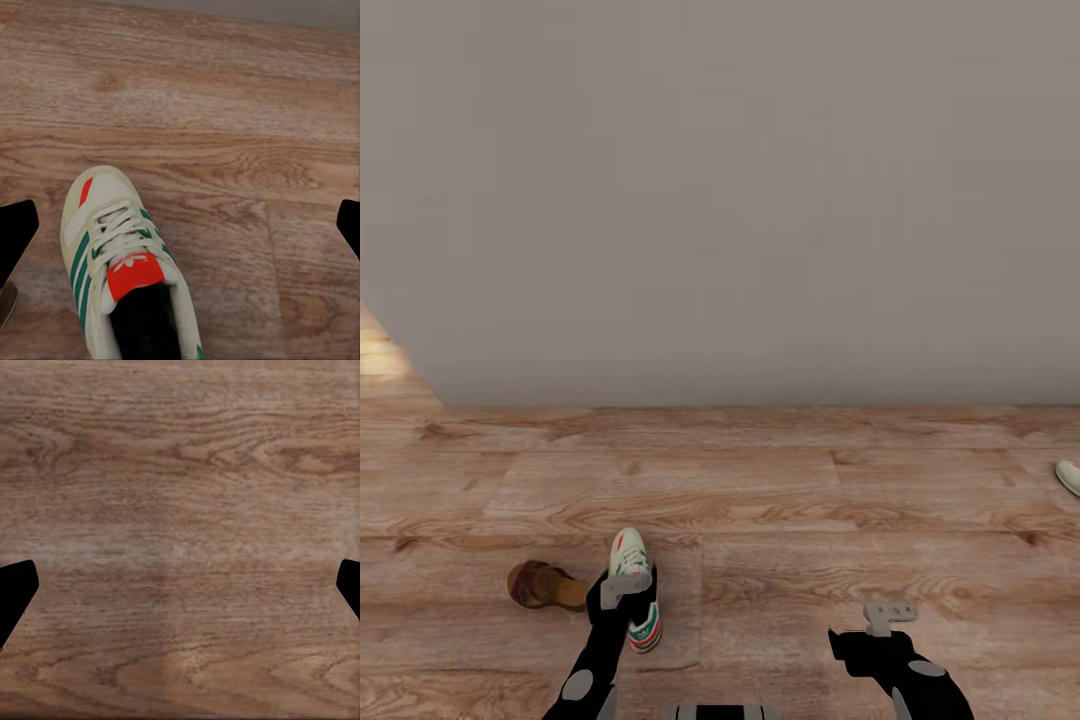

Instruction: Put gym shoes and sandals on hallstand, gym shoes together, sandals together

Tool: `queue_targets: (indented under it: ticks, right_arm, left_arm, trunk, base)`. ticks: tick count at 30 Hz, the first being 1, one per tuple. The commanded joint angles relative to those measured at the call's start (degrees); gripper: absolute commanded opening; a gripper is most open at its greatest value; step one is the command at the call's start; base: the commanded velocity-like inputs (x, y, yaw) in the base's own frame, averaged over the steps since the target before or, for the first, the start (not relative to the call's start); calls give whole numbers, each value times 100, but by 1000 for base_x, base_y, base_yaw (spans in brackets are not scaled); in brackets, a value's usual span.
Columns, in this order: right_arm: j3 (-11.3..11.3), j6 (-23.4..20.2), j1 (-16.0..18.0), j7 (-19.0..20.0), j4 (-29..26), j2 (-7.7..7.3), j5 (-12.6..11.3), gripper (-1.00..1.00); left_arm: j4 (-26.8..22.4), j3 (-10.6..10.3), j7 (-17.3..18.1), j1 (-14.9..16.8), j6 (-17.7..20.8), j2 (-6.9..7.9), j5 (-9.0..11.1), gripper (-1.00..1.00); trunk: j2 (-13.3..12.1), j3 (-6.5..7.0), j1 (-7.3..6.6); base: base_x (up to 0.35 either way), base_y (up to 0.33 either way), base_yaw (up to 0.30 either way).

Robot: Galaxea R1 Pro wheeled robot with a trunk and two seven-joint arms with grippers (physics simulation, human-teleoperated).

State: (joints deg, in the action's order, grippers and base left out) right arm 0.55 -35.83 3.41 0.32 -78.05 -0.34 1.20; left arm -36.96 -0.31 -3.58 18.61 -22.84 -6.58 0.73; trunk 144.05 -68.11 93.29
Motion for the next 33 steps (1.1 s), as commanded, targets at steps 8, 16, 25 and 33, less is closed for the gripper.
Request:
queue_targets:
  ticks: [8,16,25,33]
  right_arm:
    - [0,-30,2,3,-4,-1,12,100]
    - [-2,-30,2,5,-8,-1,12,100]
    - [4,-30,2,4,-8,-1,12,100]
    - [1,-30,2,3,-9,-1,12,100]
  left_arm:
    - [-8,-4,-20,3,-18,-9,6,100]
    - [-30,-4,-20,3,-18,-39,0,100]
    - [-39,-4,-20,3,-21,-68,-2,100]
    - [-41,-4,-18,3,-27,-71,-3,100]
  trunk:
    - [13,-258,19]
    - [24,-511,40]
    - [36,-795,63]
    - [40,-932,71]
  base:
    - [0,0,0]
    - [0,0,0]
    - [0,0,0]
    - [0,0,0]
